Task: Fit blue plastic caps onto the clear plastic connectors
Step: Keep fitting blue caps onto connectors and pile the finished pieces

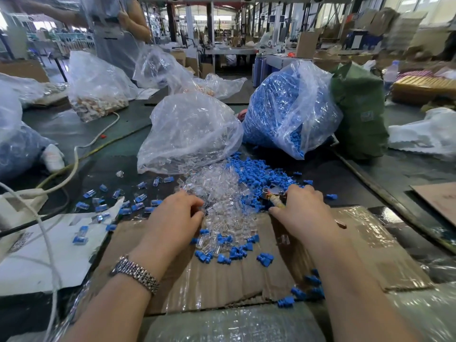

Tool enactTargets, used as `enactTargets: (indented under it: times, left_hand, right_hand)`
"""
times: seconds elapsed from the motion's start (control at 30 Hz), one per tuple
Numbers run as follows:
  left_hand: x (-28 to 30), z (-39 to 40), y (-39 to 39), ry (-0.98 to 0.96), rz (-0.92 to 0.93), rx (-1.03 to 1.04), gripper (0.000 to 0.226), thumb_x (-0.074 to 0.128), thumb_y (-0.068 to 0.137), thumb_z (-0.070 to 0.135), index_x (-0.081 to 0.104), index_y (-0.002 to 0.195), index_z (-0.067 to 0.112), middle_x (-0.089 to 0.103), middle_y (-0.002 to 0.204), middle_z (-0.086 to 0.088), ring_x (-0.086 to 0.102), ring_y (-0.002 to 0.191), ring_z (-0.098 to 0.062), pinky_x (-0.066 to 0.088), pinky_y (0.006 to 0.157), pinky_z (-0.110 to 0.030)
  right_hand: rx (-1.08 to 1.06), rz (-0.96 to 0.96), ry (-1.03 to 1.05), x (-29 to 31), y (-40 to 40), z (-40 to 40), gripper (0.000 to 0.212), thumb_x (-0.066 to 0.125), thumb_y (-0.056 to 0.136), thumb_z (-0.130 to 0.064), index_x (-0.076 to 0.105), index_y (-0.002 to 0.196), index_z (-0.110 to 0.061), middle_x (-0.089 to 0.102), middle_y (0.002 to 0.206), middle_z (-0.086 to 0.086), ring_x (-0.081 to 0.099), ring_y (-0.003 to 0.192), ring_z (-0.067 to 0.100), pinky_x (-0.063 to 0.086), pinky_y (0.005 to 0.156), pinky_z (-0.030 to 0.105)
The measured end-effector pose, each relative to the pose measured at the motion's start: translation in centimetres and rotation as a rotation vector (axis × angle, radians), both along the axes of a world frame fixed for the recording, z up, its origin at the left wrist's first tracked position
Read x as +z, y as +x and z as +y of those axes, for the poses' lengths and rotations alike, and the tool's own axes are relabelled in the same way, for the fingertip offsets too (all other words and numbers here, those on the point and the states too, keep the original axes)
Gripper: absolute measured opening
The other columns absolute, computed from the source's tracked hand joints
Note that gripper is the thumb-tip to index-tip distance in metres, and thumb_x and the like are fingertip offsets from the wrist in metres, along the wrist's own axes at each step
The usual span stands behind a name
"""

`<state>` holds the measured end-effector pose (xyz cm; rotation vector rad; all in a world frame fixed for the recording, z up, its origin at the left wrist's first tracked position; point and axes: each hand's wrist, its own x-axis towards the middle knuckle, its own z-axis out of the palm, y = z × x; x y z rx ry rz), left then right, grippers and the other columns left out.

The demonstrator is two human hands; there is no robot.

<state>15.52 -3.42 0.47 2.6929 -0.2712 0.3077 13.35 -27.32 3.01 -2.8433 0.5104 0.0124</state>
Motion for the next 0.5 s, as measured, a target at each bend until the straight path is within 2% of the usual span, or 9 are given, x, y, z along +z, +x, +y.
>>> enactTargets:
  times: [0.1, 0.17, 0.23, 0.33, 0.4, 0.5]
  left_hand:
    - [0.1, -0.1, 0.0, -0.041, 0.011, 0.015, 0.016, 0.069, 0.094, 0.032, 0.071, 0.11, 0.032, 0.062, 0.099, 0.016, 0.055, 0.09, -0.003, 0.042, 0.075, -0.021]
    - [0.3, -0.1, -0.2, -0.086, 0.024, 0.019, 0.01, 0.071, 0.092, 0.029, 0.068, 0.1, 0.033, 0.062, 0.089, 0.02, 0.061, 0.085, -0.003, 0.048, 0.07, -0.022]
    - [0.5, -0.1, -0.3, -0.143, 0.019, 0.022, 0.011, 0.071, 0.09, 0.026, 0.068, 0.1, 0.032, 0.065, 0.085, 0.015, 0.063, 0.08, -0.004, 0.054, 0.07, -0.028]
    - [0.9, 0.0, -0.4, -0.251, 0.013, 0.028, 0.016, 0.069, 0.09, 0.02, 0.071, 0.101, 0.031, 0.065, 0.086, 0.008, 0.062, 0.074, -0.007, 0.052, 0.066, -0.026]
    - [1.1, 0.0, -0.5, -0.395, 0.072, 0.035, 0.013, 0.07, 0.089, 0.016, 0.074, 0.094, 0.028, 0.069, 0.083, 0.003, 0.067, 0.069, -0.013, 0.056, 0.065, -0.03]
    - [1.6, 0.0, -0.5, -0.606, 0.218, 0.03, 0.009, 0.072, 0.091, 0.011, 0.073, 0.091, 0.02, 0.075, 0.078, -0.004, 0.073, 0.065, -0.015, 0.059, 0.06, -0.026]
  right_hand:
    - [0.003, 0.009, -0.029, -0.2, 0.2, 0.1, 0.054, 0.063, 0.091, -0.055, 0.051, 0.124, -0.014, 0.048, 0.132, 0.014, 0.043, 0.124, 0.035, 0.042, 0.099, 0.05]
    - [-0.001, 0.009, -0.034, -0.3, 0.2, 0.2, 0.057, 0.064, 0.09, -0.058, 0.05, 0.127, -0.017, 0.046, 0.135, 0.013, 0.04, 0.126, 0.034, 0.039, 0.101, 0.051]
    - [0.023, -0.063, -0.041, -0.2, 0.3, 0.4, 0.057, 0.066, 0.09, -0.055, 0.048, 0.132, -0.022, 0.041, 0.136, 0.01, 0.036, 0.128, 0.032, 0.037, 0.103, 0.052]
    - [0.192, -0.263, -0.068, 0.0, 0.4, 1.0, 0.031, 0.068, 0.094, -0.038, 0.057, 0.123, -0.034, 0.04, 0.123, -0.001, 0.035, 0.12, 0.023, 0.033, 0.099, 0.047]
    - [0.298, -0.253, -0.14, -0.1, 0.5, 1.6, 0.019, 0.063, 0.098, -0.03, 0.066, 0.115, -0.037, 0.043, 0.115, -0.004, 0.035, 0.116, 0.022, 0.032, 0.096, 0.045]
    - [0.356, -0.172, -0.186, -0.4, 0.7, 2.1, 0.021, 0.059, 0.1, -0.028, 0.072, 0.115, -0.036, 0.045, 0.115, -0.002, 0.034, 0.116, 0.024, 0.032, 0.096, 0.046]
